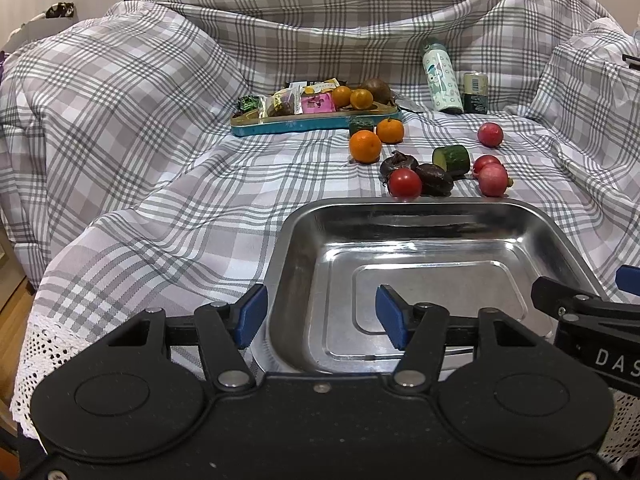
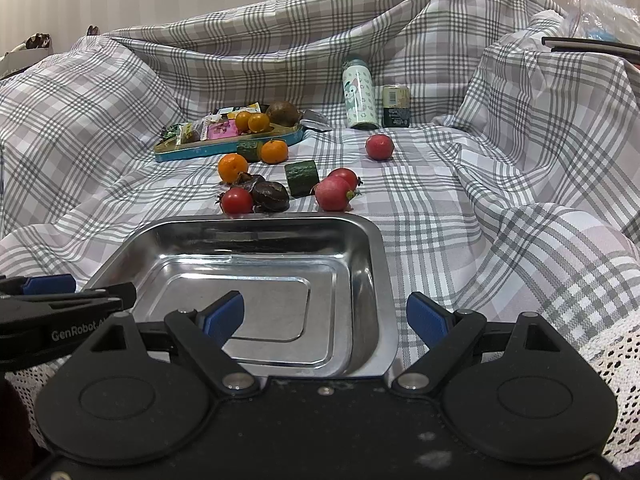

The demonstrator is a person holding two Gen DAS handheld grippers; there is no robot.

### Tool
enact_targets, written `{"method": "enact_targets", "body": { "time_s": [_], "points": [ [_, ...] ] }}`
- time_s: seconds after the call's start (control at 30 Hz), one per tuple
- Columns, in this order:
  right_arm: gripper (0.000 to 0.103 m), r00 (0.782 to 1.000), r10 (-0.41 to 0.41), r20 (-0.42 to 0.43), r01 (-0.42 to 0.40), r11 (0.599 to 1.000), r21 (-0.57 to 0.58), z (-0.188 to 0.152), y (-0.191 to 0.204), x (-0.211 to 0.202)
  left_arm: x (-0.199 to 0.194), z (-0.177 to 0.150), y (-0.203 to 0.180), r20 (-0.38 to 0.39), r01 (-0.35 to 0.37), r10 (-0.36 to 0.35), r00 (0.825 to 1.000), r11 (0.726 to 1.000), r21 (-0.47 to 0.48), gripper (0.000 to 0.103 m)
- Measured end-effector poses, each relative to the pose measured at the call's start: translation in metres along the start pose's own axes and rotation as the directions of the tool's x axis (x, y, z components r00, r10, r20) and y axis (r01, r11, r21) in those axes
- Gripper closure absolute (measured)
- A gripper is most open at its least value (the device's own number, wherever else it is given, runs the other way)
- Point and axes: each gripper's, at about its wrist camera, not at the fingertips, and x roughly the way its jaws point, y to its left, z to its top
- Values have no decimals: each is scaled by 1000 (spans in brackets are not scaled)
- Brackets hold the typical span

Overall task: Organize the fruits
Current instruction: 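Move the left tool to the cucumber piece while the right tool approaches the red apple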

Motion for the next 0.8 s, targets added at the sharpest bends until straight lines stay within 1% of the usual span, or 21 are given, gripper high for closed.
{"method": "enact_targets", "body": {
  "time_s": [0.17,0.33,0.4,0.5,0.6,0.7,0.8],
  "points": [
    [10,999,-33,1,33,999,-8,2,1,0,-2,2,2,-13,-10,10,1000,1000,-23,45],
    [10,996,-31,-80,26,998,-51,9,4,8,-6,13,7,-13,-22,21,1000,998,-53,45],
    [10,992,-29,-122,21,998,-67,16,4,11,-7,20,5,-22,-34,34,999,999,-35,45],
    [10,986,-40,-161,24,995,-100,28,5,16,-7,34,2,-29,-30,30,999,999,-13,45],
    [10,976,-70,-204,43,990,-135,46,2,26,1,52,3,-55,-7,6,998,1000,-18,45],
    [10,960,-113,-255,73,984,-162,69,-2,41,12,73,5,-83,17,-21,996,999,-40,45],
    [10,936,-172,-307,125,978,-166,94,-10,59,24,93,5,-99,24,-27,995,999,-30,45]
  ]
}}
